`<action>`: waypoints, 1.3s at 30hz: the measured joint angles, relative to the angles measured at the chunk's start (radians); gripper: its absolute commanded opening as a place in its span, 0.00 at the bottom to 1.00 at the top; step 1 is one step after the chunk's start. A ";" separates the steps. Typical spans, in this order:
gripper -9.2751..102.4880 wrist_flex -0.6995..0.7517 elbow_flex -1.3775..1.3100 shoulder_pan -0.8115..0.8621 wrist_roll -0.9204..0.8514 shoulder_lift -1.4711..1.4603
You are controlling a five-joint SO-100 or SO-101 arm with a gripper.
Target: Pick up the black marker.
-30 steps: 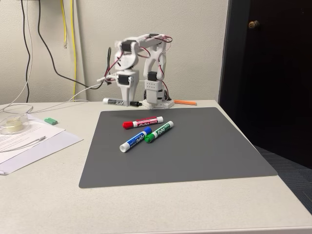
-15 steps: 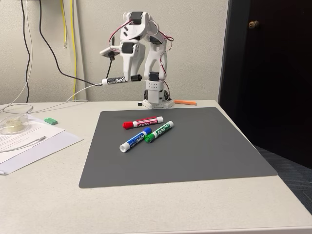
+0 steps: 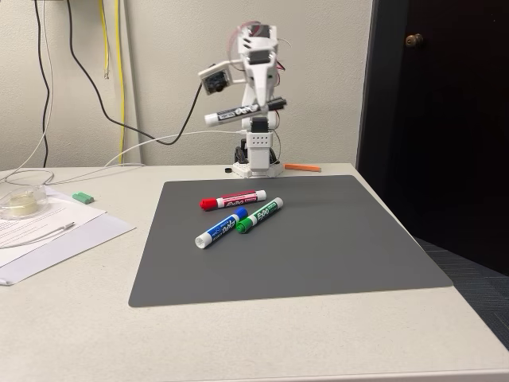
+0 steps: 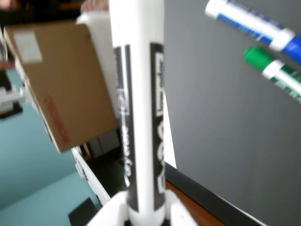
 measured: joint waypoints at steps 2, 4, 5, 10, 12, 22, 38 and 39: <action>0.08 -0.026 0.032 -0.003 -0.018 0.012; 0.08 -0.055 0.054 0.002 -0.028 0.029; 0.08 -0.106 0.130 -0.003 -0.032 0.074; 0.08 -0.215 0.322 -0.014 -0.038 0.190; 0.08 -0.225 0.345 -0.011 -0.044 0.212; 0.08 -0.227 0.354 -0.009 -0.044 0.221; 0.08 -0.219 0.354 0.000 -0.044 0.221; 0.08 -0.216 0.354 0.003 -0.044 0.221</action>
